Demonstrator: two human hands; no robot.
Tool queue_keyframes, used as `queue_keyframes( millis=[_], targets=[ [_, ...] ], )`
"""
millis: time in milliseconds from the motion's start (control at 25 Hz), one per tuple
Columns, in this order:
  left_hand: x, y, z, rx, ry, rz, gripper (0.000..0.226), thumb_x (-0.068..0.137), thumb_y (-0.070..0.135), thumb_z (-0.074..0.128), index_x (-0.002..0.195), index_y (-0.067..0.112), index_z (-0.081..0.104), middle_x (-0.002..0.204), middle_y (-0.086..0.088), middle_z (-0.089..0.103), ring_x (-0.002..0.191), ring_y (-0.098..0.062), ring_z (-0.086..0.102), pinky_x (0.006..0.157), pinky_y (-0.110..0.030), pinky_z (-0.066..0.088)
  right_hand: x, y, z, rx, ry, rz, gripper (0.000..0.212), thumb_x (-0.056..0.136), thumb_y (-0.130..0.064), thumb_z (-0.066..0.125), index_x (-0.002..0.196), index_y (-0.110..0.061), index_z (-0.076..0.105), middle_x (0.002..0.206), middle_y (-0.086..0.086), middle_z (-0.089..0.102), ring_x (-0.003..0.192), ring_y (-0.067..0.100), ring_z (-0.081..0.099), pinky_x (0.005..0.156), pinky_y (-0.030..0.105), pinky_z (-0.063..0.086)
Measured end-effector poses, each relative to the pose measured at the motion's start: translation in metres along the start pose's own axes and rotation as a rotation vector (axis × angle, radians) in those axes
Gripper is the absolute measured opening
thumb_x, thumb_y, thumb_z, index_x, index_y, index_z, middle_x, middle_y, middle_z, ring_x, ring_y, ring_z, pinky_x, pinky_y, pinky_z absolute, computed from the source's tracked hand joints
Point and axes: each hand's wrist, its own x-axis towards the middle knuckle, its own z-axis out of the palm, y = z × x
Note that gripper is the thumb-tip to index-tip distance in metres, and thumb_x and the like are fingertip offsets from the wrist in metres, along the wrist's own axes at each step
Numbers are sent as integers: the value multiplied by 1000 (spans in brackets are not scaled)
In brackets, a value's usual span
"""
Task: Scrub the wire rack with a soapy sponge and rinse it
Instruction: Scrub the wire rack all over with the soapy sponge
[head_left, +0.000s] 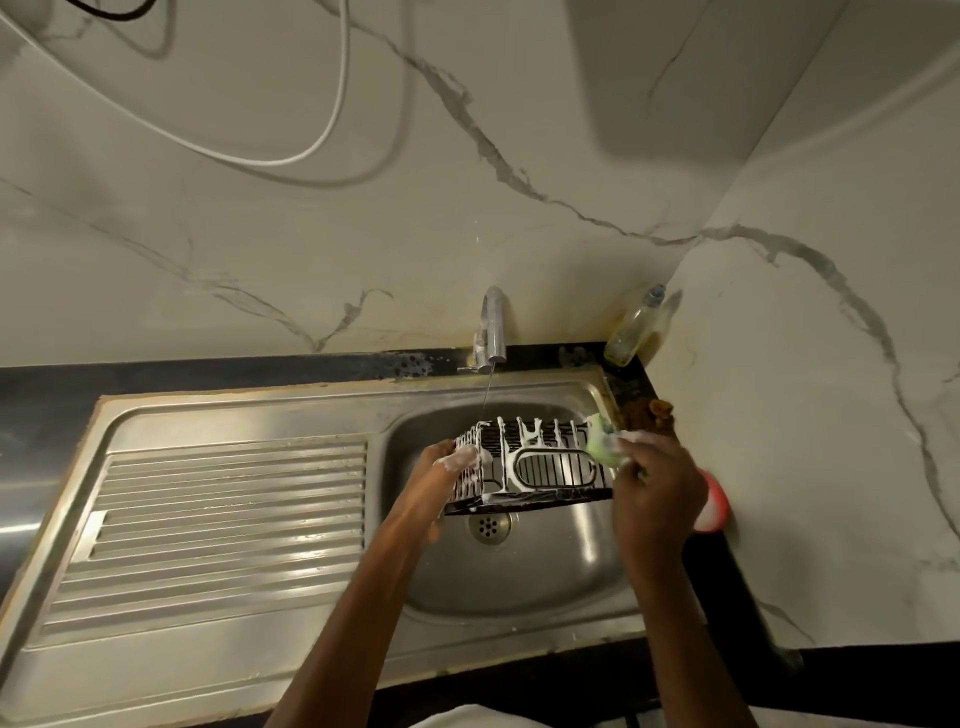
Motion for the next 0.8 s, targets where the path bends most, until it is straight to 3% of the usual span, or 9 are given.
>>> queue_keyframes(
  millis=[80, 200, 320, 400, 520, 600, 680, 800],
  targets=[
    [0, 5, -4, -31, -15, 12, 35, 96, 34, 56, 109, 4, 68, 92, -10, 74, 72, -13, 69, 59, -24, 53, -24, -23, -4, 99, -10, -79, 27, 77, 15, 66, 98, 0, 77, 97, 10, 72, 89, 22, 67, 82, 17, 48],
    [-4, 11, -15, -172, -87, 40, 32, 85, 43, 57, 83, 17, 75, 74, -9, 63, 53, -13, 55, 52, -27, 42, -35, -25, -24, 251, -36, -90, 24, 77, 17, 71, 92, -2, 77, 88, 4, 72, 78, 16, 67, 68, 29, 58],
    [-1, 6, -21, -150, -51, 32, 32, 96, 38, 53, 92, 11, 71, 77, -11, 65, 60, -18, 55, 60, -34, 40, -18, -19, -24, 248, -30, -22, 21, 78, 12, 72, 92, -3, 76, 87, 4, 73, 76, 15, 68, 62, 36, 59],
    [-2, 3, -19, -163, -52, 31, 34, 101, 37, 50, 88, 14, 72, 80, -8, 69, 67, -21, 57, 66, -37, 43, -7, -26, -16, 239, -23, -10, 20, 79, 11, 71, 94, -3, 76, 88, 6, 74, 77, 12, 68, 68, 23, 58],
    [-5, 5, -17, -208, -75, 45, 35, 90, 43, 53, 80, 21, 78, 83, -8, 71, 71, -22, 58, 69, -38, 45, 6, -33, -6, 325, -37, 42, 24, 77, 12, 70, 96, -1, 77, 89, 7, 75, 78, 7, 68, 69, 8, 50],
    [-8, 9, -17, -220, -56, 47, 29, 80, 47, 61, 74, 25, 79, 82, -4, 70, 73, -20, 58, 71, -38, 44, 11, -27, -3, 438, -63, 68, 28, 75, 16, 68, 94, -1, 78, 90, 5, 76, 81, 6, 71, 71, 11, 53],
    [-9, 8, -21, -278, -6, 15, 30, 67, 54, 68, 76, 27, 76, 81, -1, 65, 73, -18, 57, 73, -39, 45, 8, -17, -5, 531, -109, 89, 29, 74, 20, 66, 90, -2, 77, 90, 5, 77, 86, 9, 73, 75, 22, 59],
    [-4, 3, -35, -408, 45, 22, 36, 78, 50, 67, 92, 17, 67, 82, -4, 58, 68, -19, 56, 69, -41, 50, -1, -4, -10, 544, -158, 81, 31, 75, 22, 65, 88, -5, 76, 89, 2, 76, 87, 11, 73, 75, 33, 61]
  ],
)
